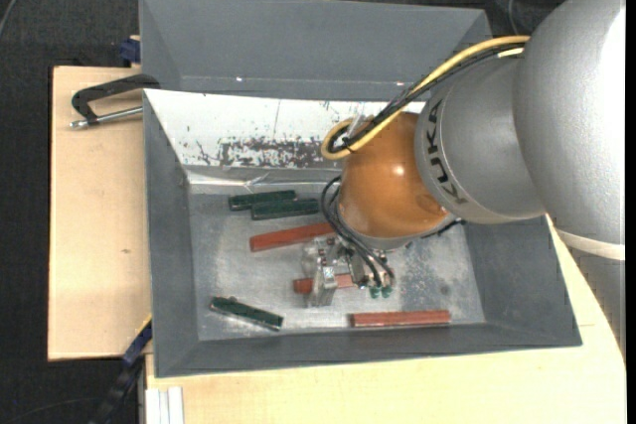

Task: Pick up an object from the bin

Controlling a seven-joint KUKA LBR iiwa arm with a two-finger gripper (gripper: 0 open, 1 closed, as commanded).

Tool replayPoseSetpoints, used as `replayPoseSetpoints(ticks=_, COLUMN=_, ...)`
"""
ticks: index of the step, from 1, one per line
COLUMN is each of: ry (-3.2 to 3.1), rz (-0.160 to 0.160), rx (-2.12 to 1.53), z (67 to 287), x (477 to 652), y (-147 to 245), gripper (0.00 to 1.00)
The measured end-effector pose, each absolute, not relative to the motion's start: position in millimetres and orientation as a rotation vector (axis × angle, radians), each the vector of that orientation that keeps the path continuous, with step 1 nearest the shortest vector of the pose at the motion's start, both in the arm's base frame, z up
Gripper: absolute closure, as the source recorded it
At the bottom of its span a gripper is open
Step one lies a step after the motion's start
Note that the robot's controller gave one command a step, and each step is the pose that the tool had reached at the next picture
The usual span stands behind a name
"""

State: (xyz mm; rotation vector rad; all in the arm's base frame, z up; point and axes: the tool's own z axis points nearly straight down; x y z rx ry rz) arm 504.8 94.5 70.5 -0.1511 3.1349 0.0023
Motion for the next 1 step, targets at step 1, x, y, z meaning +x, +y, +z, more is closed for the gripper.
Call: replayPoseSetpoints(ticks=1, ry=3.124, rz=0.005, rx=-0.146, z=230.2, x=513.8, y=98.4, gripper=1.00)
